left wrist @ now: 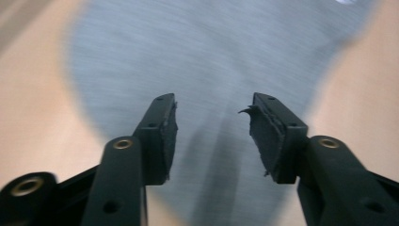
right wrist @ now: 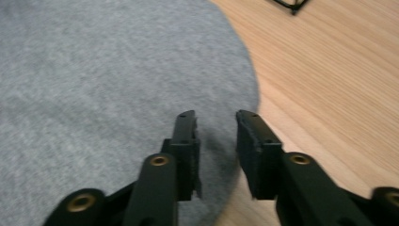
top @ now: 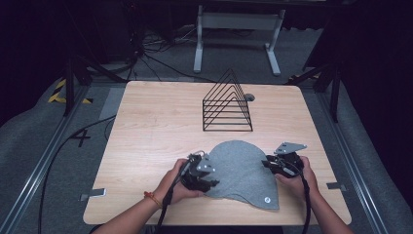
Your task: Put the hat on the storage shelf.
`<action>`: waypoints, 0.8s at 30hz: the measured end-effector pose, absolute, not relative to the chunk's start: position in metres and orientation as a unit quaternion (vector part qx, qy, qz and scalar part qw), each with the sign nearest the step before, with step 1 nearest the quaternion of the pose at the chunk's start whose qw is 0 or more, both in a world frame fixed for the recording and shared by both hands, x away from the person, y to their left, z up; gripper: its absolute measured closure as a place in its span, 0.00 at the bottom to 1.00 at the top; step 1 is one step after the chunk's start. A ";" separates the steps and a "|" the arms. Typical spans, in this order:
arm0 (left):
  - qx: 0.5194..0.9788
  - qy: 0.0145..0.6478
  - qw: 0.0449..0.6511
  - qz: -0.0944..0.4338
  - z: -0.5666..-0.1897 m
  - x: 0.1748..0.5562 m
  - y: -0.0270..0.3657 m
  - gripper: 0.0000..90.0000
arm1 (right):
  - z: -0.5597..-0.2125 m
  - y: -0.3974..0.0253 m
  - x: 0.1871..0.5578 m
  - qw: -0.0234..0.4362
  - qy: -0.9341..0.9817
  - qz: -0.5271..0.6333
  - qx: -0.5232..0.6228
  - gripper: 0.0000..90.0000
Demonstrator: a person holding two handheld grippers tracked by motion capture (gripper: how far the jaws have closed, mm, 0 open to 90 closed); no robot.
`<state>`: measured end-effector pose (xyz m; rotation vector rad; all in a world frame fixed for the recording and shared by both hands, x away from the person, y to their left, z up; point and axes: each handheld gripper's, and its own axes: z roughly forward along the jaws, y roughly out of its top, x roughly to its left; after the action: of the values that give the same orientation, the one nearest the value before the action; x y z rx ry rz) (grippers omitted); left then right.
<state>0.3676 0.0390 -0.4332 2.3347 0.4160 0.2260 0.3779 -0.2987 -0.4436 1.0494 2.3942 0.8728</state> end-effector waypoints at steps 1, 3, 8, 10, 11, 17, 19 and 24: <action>0.906 0.174 0.375 0.097 -0.432 0.376 0.042 0.54 | -0.442 -0.300 0.379 0.191 0.849 0.313 0.380 0.72; 0.905 0.195 0.363 0.103 -0.434 0.394 0.044 0.48 | -0.441 -0.302 0.384 0.183 0.843 0.320 0.392 0.64; 0.903 0.233 0.345 0.103 -0.445 0.431 0.041 0.43 | -0.446 -0.299 0.397 0.167 0.844 0.305 0.409 0.51; 0.906 0.245 0.332 0.093 -0.450 0.442 0.038 0.41 | -0.448 -0.299 0.401 0.157 0.843 0.308 0.412 0.49; 0.901 0.259 0.340 0.082 -0.454 0.446 0.036 0.40 | -0.449 -0.299 0.403 0.152 0.841 0.310 0.416 0.48; 0.900 0.257 0.344 0.079 -0.462 0.453 0.030 0.39 | -0.452 -0.296 0.406 0.154 0.841 0.306 0.418 0.45; 0.903 0.241 0.349 0.074 -0.463 0.449 0.027 0.42 | -0.452 -0.294 0.403 0.153 0.845 0.308 0.409 0.58; 0.912 0.223 0.339 0.059 -0.459 0.442 0.022 0.59 | -0.451 -0.290 0.400 0.142 0.849 0.309 0.403 0.75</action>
<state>0.4422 0.0216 -0.4591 2.3754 0.5818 0.1548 0.3996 -0.2898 -0.4506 1.1625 2.4510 0.8929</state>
